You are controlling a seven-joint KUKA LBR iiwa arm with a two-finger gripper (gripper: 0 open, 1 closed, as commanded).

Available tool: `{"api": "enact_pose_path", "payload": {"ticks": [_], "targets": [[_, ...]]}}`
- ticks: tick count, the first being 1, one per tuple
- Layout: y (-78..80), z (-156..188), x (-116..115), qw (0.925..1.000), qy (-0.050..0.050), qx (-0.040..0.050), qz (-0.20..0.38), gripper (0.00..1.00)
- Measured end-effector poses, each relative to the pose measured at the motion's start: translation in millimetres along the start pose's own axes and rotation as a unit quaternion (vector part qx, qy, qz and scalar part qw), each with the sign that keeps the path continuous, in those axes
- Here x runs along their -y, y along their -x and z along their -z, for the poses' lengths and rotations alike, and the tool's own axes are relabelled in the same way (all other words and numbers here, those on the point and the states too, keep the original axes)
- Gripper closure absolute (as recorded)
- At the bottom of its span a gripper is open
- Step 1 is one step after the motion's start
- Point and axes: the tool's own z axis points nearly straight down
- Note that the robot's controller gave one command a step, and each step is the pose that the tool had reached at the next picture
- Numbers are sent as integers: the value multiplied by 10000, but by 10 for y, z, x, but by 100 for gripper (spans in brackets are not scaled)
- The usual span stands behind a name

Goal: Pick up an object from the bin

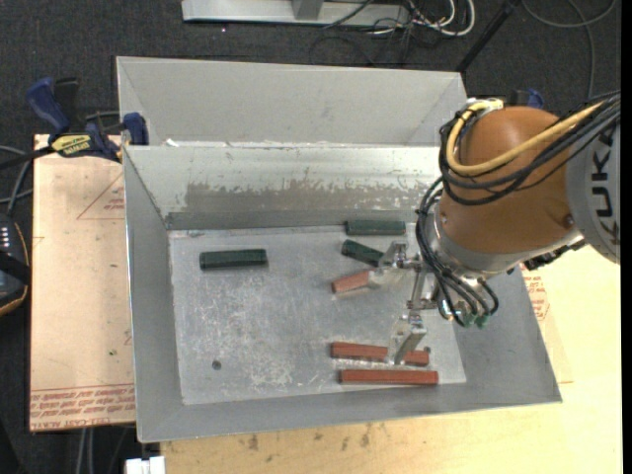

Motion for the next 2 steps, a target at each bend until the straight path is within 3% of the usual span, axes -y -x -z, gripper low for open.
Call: {"api": "enact_pose_path", "payload": {"ticks": [1, 2], "targets": [[13, 33, 2, 10000, 1, 35, -6, 0], [21, -722, 215, 10000, 0, 62, 72, 0]]}}
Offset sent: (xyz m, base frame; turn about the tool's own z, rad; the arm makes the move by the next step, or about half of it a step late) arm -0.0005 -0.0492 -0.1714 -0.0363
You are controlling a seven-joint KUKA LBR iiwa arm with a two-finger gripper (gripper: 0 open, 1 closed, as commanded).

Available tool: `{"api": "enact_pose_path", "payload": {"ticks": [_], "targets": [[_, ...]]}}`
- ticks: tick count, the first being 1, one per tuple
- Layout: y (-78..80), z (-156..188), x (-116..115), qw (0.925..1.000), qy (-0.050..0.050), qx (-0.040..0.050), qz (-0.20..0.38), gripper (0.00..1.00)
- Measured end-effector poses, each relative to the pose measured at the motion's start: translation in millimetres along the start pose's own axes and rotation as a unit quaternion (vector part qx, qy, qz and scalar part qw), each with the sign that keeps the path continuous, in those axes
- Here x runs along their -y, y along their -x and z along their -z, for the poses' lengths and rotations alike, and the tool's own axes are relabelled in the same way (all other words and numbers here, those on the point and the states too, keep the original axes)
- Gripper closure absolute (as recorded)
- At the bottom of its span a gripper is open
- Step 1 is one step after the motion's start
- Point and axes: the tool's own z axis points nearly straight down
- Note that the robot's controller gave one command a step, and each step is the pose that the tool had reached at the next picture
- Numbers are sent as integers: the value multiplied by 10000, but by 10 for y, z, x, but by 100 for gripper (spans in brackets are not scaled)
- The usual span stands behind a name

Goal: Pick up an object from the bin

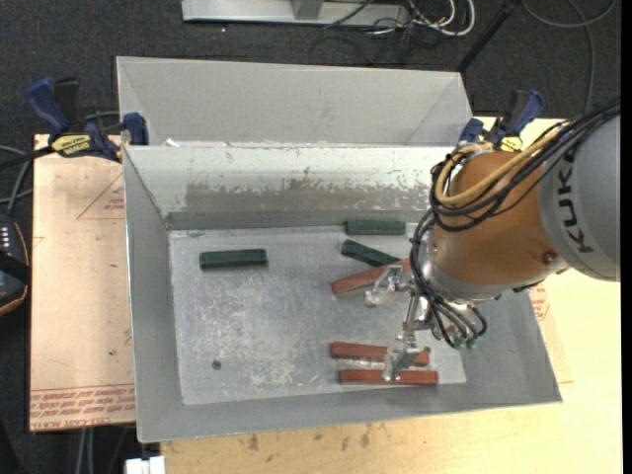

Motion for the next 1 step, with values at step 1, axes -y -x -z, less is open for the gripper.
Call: {"api": "enact_pose_path", "payload": {"ticks": [1], "targets": [[-31, -103, 225, 9990, 4, -32, 456, 0]]}}
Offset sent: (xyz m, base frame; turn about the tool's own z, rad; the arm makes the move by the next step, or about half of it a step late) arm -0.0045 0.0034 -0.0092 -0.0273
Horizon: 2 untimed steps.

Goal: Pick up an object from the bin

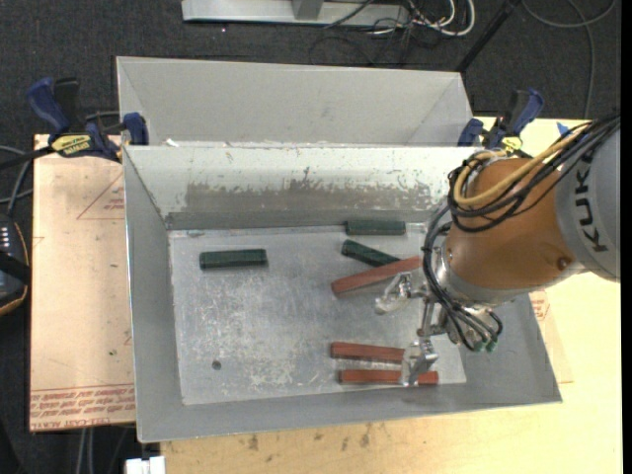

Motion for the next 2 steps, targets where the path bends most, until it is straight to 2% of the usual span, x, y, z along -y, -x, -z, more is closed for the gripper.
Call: {"api": "enact_pose_path", "payload": {"ticks": [1, 2], "targets": [[15, 5, -285, 9995, 6, 2, -303, 0], [79, -796, -214, 9994, -1, 47, -345, 0]]}}
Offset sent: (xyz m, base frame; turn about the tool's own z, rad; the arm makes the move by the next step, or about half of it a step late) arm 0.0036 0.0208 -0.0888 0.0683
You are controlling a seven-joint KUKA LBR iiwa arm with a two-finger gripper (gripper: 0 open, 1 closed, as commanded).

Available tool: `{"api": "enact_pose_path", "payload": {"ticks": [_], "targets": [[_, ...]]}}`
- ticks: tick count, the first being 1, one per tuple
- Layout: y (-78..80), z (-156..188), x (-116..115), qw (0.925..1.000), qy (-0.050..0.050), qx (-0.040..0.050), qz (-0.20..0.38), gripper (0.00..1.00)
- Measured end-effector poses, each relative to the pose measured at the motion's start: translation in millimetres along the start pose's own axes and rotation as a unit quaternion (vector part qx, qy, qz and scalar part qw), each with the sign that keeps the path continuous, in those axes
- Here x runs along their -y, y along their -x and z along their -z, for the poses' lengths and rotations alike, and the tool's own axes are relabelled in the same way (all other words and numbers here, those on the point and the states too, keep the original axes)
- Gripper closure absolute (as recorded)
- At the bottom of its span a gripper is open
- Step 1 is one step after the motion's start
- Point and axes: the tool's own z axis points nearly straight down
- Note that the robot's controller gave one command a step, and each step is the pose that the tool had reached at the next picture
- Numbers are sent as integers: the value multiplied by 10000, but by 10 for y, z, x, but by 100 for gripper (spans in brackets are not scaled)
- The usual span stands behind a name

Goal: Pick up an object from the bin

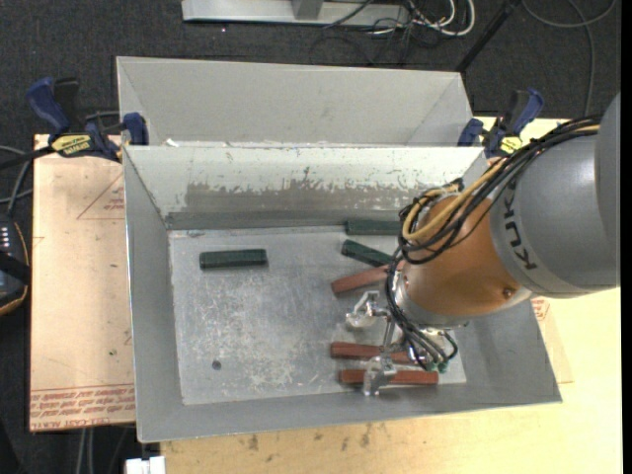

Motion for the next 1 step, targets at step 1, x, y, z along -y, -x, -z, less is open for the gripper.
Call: {"api": "enact_pose_path", "payload": {"ticks": [1], "targets": [[10, 34, 0, 10000, 0, 15, -11, 100]]}}
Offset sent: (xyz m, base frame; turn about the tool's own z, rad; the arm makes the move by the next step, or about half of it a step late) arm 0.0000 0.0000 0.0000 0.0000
